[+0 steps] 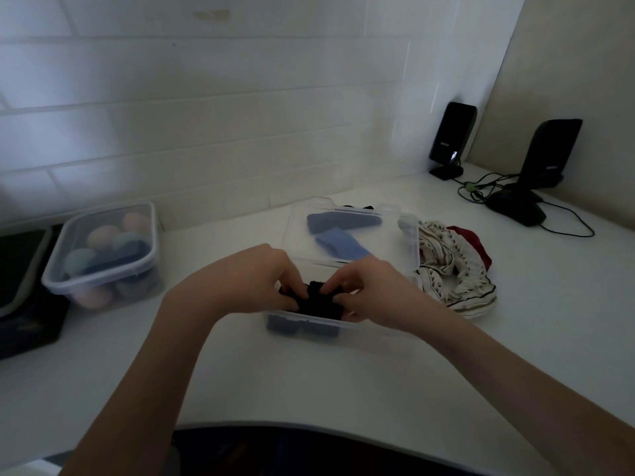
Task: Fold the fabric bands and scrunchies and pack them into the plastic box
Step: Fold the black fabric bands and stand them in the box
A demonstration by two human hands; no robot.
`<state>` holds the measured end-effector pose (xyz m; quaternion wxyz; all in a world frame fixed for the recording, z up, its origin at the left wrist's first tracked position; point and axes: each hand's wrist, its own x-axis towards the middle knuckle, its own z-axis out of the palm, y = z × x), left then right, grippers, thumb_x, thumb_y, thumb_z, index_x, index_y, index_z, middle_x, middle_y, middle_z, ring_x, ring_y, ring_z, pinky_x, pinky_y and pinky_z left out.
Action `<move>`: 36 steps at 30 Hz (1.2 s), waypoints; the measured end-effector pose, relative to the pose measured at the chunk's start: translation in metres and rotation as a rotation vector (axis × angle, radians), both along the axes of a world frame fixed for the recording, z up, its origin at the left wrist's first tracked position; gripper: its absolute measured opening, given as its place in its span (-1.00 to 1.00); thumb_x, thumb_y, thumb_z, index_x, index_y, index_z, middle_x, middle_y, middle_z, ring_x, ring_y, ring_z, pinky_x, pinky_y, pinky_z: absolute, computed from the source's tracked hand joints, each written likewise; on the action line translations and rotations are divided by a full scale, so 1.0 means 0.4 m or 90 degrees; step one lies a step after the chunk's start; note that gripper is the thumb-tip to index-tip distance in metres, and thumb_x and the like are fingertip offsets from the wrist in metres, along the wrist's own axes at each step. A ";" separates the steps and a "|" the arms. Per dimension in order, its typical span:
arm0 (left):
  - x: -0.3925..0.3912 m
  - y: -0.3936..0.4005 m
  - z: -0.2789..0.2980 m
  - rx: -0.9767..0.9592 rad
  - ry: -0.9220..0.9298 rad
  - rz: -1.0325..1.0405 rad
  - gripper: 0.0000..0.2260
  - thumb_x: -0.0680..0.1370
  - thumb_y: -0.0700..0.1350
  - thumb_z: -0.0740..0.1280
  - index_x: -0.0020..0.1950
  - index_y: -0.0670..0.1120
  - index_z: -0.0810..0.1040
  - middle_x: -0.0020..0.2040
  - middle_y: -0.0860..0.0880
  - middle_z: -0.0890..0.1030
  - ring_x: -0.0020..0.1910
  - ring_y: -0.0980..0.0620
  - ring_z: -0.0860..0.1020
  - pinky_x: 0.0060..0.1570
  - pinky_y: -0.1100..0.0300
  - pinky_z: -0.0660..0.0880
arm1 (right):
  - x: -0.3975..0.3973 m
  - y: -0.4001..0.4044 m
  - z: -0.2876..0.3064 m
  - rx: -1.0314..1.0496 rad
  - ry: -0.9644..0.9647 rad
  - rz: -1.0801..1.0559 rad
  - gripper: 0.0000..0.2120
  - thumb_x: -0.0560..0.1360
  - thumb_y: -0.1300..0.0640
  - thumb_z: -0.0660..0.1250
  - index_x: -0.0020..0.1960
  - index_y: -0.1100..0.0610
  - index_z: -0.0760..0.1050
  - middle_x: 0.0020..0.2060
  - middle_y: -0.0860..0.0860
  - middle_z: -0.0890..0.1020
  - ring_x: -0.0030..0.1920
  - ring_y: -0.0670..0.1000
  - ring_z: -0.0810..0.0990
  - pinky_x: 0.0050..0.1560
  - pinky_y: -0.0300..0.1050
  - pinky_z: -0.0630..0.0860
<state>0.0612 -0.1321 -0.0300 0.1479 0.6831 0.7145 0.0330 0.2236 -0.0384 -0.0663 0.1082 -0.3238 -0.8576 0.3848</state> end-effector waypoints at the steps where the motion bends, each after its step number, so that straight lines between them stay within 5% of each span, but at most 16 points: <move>1: -0.004 -0.001 0.000 0.013 -0.012 -0.003 -0.77 0.41 -0.10 0.43 0.04 0.12 0.64 -0.09 0.14 0.65 -0.24 0.18 0.53 -0.18 0.38 0.41 | 0.001 -0.002 0.002 0.009 -0.009 0.016 -0.80 0.47 0.31 0.31 0.03 0.15 0.63 -0.08 0.14 0.69 -0.22 0.07 0.69 -0.20 -0.21 0.64; 4: -0.002 0.003 -0.005 0.033 -0.057 0.015 -0.78 0.35 -0.11 0.49 -0.07 0.08 0.56 -0.15 0.15 0.62 -0.14 0.14 0.58 -0.06 0.22 0.52 | -0.001 -0.012 0.013 0.086 -0.055 0.059 -0.80 0.47 0.21 0.36 0.08 0.10 0.63 -0.07 0.05 0.70 -0.43 -0.19 0.54 -0.36 -0.47 0.46; 8: 0.004 0.018 -0.016 0.021 -0.032 0.012 -0.83 0.33 -0.14 0.50 -0.25 0.08 0.55 -0.32 0.16 0.55 -0.22 0.11 0.57 -0.11 0.19 0.53 | -0.007 -0.010 0.026 0.221 -0.146 0.100 -0.71 0.46 0.03 0.38 0.18 -0.02 0.58 -0.16 0.02 0.67 -0.45 -0.20 0.35 -0.40 -0.40 0.28; 12: 0.000 0.020 -0.019 0.029 -0.070 0.036 -0.89 0.34 -0.14 0.51 -0.19 0.03 0.68 -0.27 0.11 0.65 -0.21 0.15 0.61 -0.10 0.24 0.54 | -0.019 -0.006 0.037 0.267 -0.185 0.152 -0.71 0.47 -0.01 0.36 0.17 0.00 0.59 -0.36 -0.07 0.53 -0.43 -0.13 0.35 -0.40 -0.34 0.24; 16: -0.006 0.014 -0.017 0.017 -0.108 0.027 -0.80 0.37 -0.25 0.47 -0.08 -0.01 0.70 -0.16 0.05 0.70 -0.18 0.17 0.62 -0.06 0.35 0.51 | -0.020 0.004 0.050 0.358 -0.226 0.218 -0.67 0.48 -0.03 0.33 0.22 0.03 0.55 0.03 0.03 0.56 -0.08 -0.01 0.51 -0.24 -0.21 0.34; 20: 0.006 0.030 -0.033 0.034 -0.107 0.026 -0.82 0.35 -0.28 0.47 -0.09 -0.09 0.64 -0.23 0.06 0.61 -0.32 0.26 0.52 -0.28 0.55 0.39 | -0.011 -0.001 0.060 0.487 -0.269 0.232 -0.67 0.49 -0.03 0.30 0.18 0.10 0.53 0.09 0.02 0.45 0.04 0.03 0.50 -0.20 -0.11 0.35; 26: 0.005 0.031 -0.051 0.078 -0.113 0.026 -0.76 0.33 -0.27 0.48 -0.05 -0.07 0.60 -0.22 0.11 0.55 -0.22 0.15 0.55 -0.22 0.49 0.41 | -0.020 0.020 0.037 0.372 -0.256 0.248 -0.74 0.48 0.02 0.31 0.04 0.19 0.58 -0.08 0.10 0.62 -0.09 0.10 0.57 -0.13 -0.06 0.47; 32: 0.012 0.028 -0.072 0.170 -0.151 0.025 -0.91 0.43 -0.21 0.35 -0.19 -0.02 0.54 -0.19 0.02 0.60 -0.18 0.06 0.55 -0.09 0.18 0.50 | -0.013 0.019 0.025 0.253 -0.111 0.229 -0.84 0.42 0.07 0.40 -0.06 0.12 0.65 -0.23 0.09 0.67 -0.19 0.08 0.60 -0.09 0.02 0.53; 36: 0.034 0.024 -0.098 0.258 -0.207 0.068 -0.90 0.44 -0.20 0.29 -0.25 -0.04 0.48 -0.26 0.02 0.55 -0.22 0.04 0.51 -0.19 0.24 0.42 | -0.035 0.019 0.018 0.240 -0.121 0.222 -0.80 0.42 0.05 0.40 -0.15 0.20 0.64 -0.22 0.20 0.62 -0.20 0.16 0.58 -0.08 0.08 0.53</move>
